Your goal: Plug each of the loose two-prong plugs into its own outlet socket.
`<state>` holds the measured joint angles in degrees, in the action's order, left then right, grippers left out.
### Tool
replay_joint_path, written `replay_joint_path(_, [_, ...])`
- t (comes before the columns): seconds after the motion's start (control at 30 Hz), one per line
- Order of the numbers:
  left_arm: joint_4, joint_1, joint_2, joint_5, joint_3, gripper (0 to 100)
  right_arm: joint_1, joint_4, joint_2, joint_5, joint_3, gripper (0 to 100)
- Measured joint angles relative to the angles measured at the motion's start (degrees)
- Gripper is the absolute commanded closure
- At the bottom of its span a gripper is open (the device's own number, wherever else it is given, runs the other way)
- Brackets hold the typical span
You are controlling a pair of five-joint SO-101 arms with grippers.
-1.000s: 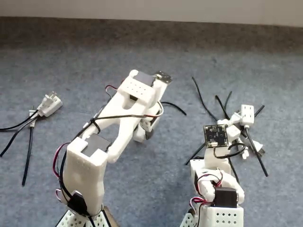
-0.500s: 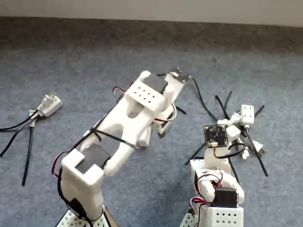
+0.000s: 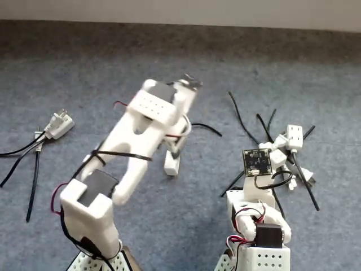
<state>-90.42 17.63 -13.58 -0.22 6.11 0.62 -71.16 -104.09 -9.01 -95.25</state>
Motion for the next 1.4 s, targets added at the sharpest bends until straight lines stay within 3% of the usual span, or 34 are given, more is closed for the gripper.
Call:
replay_joint_path(0.27, [0.53, -7.91, 10.73, 0.00, -6.95, 80, 0.00, 0.00, 0.00, 0.00, 0.00, 99.2])
replay_joint_path(0.47, [8.35, -8.26, 10.81, 0.00, -16.35, 80, 0.00, 0.00, 0.00, 0.00, 0.00, 99.2])
replay_joint_path(0.77, [10.11, -1.32, 10.81, 0.09, -18.55, 80, 0.00, 0.00, 0.00, 0.00, 0.00, 99.2])
replay_joint_path(1.17, [17.41, -0.97, 10.81, 0.09, -25.14, 80, 0.00, 0.00, 0.00, 0.00, 0.00, 99.2])
replay_joint_path(1.4, [18.37, 5.19, 10.90, 0.18, -25.41, 80, 0.00, 0.00, 0.00, 0.00, 0.00, 99.2])
